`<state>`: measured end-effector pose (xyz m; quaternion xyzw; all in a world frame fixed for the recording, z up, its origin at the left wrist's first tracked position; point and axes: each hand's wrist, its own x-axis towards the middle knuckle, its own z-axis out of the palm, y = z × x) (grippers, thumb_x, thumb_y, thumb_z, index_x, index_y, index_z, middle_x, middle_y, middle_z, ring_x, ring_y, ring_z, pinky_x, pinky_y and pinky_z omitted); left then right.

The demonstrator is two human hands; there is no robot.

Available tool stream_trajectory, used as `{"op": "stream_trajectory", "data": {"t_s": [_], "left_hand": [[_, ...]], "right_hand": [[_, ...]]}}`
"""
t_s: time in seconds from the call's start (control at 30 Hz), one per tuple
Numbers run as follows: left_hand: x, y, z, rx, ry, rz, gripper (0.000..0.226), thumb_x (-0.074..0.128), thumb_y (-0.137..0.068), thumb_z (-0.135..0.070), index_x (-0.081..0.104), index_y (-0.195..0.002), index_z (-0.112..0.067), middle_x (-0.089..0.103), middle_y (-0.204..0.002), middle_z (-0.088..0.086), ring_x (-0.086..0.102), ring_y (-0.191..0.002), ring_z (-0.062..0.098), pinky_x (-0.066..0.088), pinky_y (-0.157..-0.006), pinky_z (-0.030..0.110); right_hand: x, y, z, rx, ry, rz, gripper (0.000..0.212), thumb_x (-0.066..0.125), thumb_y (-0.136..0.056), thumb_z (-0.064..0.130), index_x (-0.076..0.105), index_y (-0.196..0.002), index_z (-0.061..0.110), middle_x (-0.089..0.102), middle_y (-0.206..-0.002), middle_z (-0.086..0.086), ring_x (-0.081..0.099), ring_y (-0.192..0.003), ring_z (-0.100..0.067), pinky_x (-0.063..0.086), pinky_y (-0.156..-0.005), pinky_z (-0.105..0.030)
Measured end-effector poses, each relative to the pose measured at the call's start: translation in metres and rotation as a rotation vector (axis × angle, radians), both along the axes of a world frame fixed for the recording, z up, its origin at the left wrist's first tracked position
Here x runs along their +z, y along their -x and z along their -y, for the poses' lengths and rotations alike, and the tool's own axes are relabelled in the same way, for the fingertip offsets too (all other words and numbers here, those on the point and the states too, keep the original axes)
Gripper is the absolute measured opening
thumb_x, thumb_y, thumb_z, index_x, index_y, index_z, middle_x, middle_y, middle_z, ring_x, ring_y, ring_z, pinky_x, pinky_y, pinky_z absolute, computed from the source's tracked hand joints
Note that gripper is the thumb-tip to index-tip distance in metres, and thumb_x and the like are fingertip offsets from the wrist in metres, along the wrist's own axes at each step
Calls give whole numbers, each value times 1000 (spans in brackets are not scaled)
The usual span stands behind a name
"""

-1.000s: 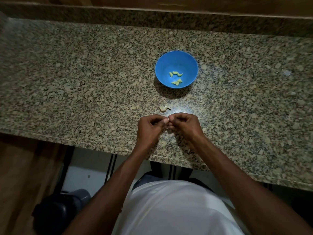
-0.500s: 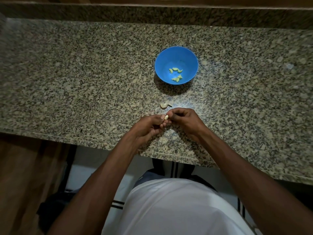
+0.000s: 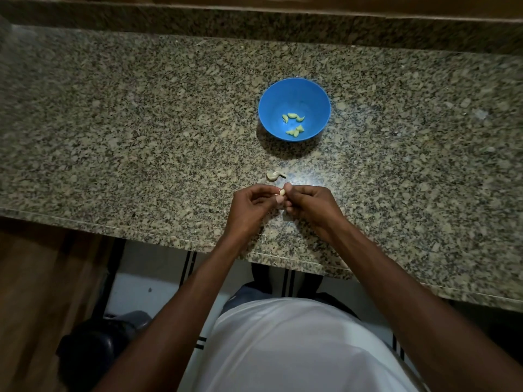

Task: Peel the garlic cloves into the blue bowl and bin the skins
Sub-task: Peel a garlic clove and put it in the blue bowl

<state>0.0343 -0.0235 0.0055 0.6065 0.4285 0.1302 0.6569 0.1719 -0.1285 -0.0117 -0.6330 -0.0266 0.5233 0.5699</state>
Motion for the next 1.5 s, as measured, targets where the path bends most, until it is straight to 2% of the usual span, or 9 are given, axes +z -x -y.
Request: {"op": "stream_trajectory", "data": {"t_s": [0.1, 0.23, 0.4, 0.5, 0.8, 1.0, 1.17, 1.33, 1.5], "left_hand": [[1, -3, 5, 13, -127, 15, 12, 79, -90, -8, 79, -103, -8, 80, -97, 0, 75, -94, 10, 59, -79, 20], [-1, -4, 7, 25, -210, 25, 11, 75, -94, -7, 79, -104, -5, 79, -99, 2, 75, -95, 9, 57, -78, 17], [-4, -1, 5, 76, -237, 28, 13, 74, -96, -10, 78, -108, -6, 79, -104, 2, 75, -98, 9, 58, -79, 18], [-3, -1, 6, 117, -195, 35, 14, 74, -95, -8, 79, -108, -5, 79, -105, 1, 75, -99, 8, 58, -80, 18], [-1, -2, 11, 156, -137, 26, 11, 76, -95, -14, 79, -105, -11, 78, -98, -5, 75, -95, 6, 58, -80, 19], [2, -4, 15, 203, -123, 43, 13, 76, -95, -11, 78, -107, -7, 78, -97, -5, 75, -93, 2, 56, -77, 16], [4, -4, 18, 220, -59, 61, 14, 76, -94, -9, 79, -107, -7, 79, -94, -10, 75, -92, 2, 56, -76, 16], [5, -4, 19, 279, 49, 50, 16, 76, -92, -5, 78, -107, 0, 80, -93, 1, 76, -86, 5, 57, -72, 16], [2, -3, 14, 296, 148, -24, 12, 78, -90, -7, 81, -101, -5, 81, -89, -2, 76, -84, 11, 60, -72, 23]], "right_hand": [[0, 6, -1, -22, 27, 55, 30, 81, -92, 32, 82, -95, 2, 76, -82, -12, 67, -71, -17, 60, -73, -32], [2, 10, 0, -74, 18, 47, 26, 82, -90, 27, 81, -98, 2, 77, -82, -10, 69, -73, -17, 61, -77, -36], [9, 11, -1, -93, -38, -123, 17, 80, -90, 9, 79, -104, -2, 80, -100, -15, 75, -89, -20, 62, -81, -27], [15, 8, 0, -65, -58, -167, 20, 79, -91, 8, 78, -108, -3, 80, -102, -17, 77, -93, -20, 62, -82, -26], [19, 11, -3, -32, 20, 37, 16, 82, -90, 12, 80, -101, 0, 78, -90, -15, 73, -80, -18, 62, -74, -28], [21, 13, -4, -71, 26, -15, 20, 85, -87, 13, 80, -101, -1, 75, -76, -7, 71, -70, -12, 60, -68, -24], [19, 13, -2, -89, 36, -61, 19, 86, -86, 13, 80, -99, 0, 77, -81, -8, 73, -74, -14, 61, -71, -25], [14, 16, -2, -64, 44, -29, 16, 84, -88, 11, 80, -100, 1, 77, -82, -10, 72, -77, -17, 61, -75, -29], [13, 18, 1, -42, 28, 22, 11, 82, -89, 8, 80, -98, 0, 77, -82, -10, 71, -75, -17, 60, -74, -31]]}}
